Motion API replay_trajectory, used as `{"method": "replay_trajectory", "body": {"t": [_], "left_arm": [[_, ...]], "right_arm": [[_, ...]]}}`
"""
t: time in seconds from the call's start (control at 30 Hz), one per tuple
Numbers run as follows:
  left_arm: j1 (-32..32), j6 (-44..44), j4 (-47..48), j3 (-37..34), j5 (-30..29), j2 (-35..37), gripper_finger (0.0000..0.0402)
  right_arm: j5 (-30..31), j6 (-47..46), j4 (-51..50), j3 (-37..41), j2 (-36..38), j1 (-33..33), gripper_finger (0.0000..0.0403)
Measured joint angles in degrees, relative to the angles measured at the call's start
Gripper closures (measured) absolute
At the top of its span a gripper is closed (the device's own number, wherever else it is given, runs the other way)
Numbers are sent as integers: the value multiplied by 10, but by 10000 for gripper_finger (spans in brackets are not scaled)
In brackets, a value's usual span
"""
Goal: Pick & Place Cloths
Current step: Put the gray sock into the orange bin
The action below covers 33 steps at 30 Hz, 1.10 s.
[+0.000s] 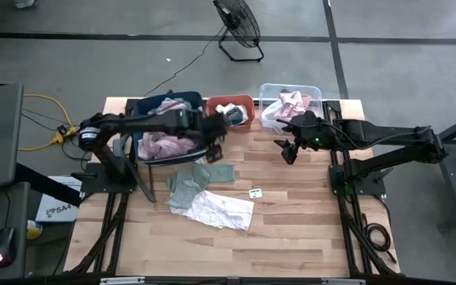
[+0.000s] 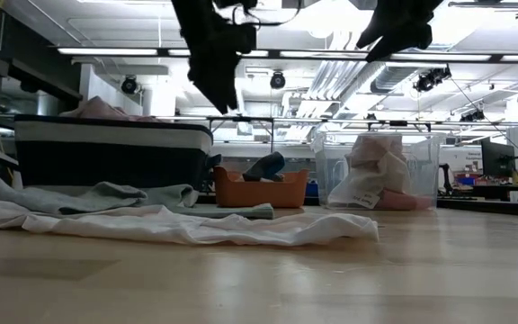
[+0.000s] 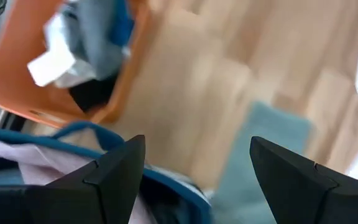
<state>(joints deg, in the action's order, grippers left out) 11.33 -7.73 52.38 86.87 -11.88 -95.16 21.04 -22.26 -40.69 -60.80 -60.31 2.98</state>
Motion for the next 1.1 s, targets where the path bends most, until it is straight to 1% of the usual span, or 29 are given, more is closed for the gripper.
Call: {"method": "replay_trajectory", "body": {"t": [0.13, 0.33, 0.5, 0.67, 0.83, 1.0, 1.1], "left_arm": [[-52, 22, 29, -21, -20, 3, 117], [-114, 140, 42, -86, -19, 2, 117], [-146, 192, 48, -126, -18, 2, 117], [-157, 241, 32, -155, -17, 2, 117], [-154, 299, -18, -190, 7, 2, 117], [-155, 352, -83, -220, 9, 2, 117], [-155, 368, -98, -228, 9, 2, 117]], "right_arm": [[0, 0, -1, 0, 0, 0, 147], [0, 0, -3, 0, 0, 0, 147], [0, 0, -3, 0, 0, 0, 147], [0, -2, -3, 0, 0, 0, 147], [0, -3, -3, 0, 0, 0, 147], [0, -4, -3, 0, 0, 0, 147], [0, -4, -3, 0, 0, 0, 147]]}}
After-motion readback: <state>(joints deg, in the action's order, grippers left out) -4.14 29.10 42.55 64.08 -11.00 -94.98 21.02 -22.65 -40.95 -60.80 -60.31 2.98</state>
